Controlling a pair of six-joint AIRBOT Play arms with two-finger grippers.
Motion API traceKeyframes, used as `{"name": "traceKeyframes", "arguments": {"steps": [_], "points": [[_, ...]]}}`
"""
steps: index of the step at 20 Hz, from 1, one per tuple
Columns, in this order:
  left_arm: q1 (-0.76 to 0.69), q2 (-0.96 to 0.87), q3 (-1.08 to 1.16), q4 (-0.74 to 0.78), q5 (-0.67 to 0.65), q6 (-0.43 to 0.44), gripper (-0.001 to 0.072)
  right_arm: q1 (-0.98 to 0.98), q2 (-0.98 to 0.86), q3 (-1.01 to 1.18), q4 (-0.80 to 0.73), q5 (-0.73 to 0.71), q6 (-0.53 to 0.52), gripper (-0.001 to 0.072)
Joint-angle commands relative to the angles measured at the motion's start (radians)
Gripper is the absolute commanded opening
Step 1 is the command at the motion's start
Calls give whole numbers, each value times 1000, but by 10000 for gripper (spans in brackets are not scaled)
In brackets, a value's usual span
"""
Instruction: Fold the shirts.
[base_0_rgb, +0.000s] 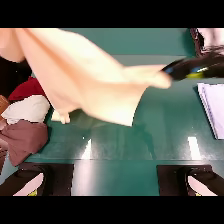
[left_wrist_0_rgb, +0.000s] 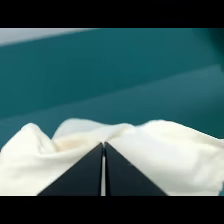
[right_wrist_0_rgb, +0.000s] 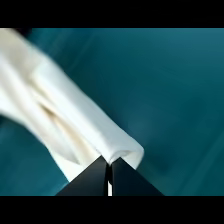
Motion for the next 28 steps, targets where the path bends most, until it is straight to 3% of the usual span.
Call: {"name": "traceKeyframes", "arguments": {"steps": [1,4,9,14,18,20,22,24,28], "points": [[0,61,162,-1,80,-22,24,-172,151,146,-19,3,6,13],[0,105,178,-51,167,-40,23,-291,216,249,-19,4,6,13],[0,99,159,-159,158,-39,24,-392,166,442,-18,134,24,13],[0,47,1,-159,98,-38,23,-291,-46,536,-24,213,125,13],[-27,-119,-153,-149,-50,-30,24,-164,-291,536,-246,284,210,13],[-72,-225,-257,-148,-51,-4,24,-136,-414,536,-314,320,211,13],[-125,-363,-344,-147,-1,8,24,-134,-531,536,-316,324,211,13],[-155,-509,-363,-145,116,74,25,-148,-624,536,-317,297,211,13],[-122,-672,-363,-142,354,8,25,-182,-732,536,-296,217,211,15]]}}
